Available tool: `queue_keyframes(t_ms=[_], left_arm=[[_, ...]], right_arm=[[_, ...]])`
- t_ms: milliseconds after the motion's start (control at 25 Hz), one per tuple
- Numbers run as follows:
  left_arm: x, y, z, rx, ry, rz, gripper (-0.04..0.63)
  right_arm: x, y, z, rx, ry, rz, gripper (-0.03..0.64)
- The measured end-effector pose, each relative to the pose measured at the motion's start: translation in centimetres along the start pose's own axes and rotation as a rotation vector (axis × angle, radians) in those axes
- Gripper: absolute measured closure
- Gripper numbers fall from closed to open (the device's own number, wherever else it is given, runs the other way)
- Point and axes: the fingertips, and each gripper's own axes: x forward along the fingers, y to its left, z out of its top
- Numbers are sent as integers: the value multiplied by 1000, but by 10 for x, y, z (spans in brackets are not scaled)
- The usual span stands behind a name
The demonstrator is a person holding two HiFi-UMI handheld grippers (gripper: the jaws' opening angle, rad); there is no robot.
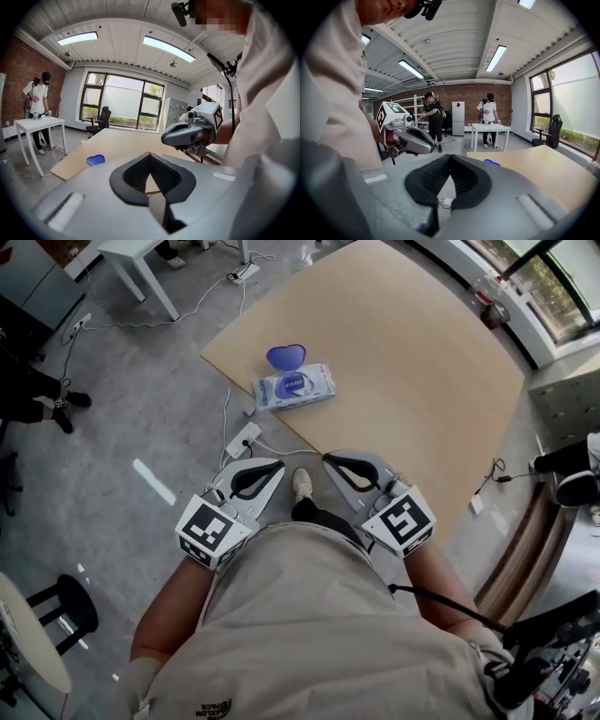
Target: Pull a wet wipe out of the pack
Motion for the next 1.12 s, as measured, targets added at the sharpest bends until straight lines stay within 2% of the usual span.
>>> queue_keyframes(t_ms=[280, 520, 800, 1120], left_arm=[[61, 69, -19, -74, 37, 85, 597], [101, 115, -47, -95, 101, 155, 597], [131, 168, -92, -212, 170, 242, 597], [160, 207, -134, -281, 251, 299, 597]], right_arm=[[38, -80, -27, -23, 51, 52, 615], [73, -126, -61, -33, 116, 62, 615], [116, -153, -95, -7, 177, 107, 612], [147, -174, -126, 16, 237, 158, 604]])
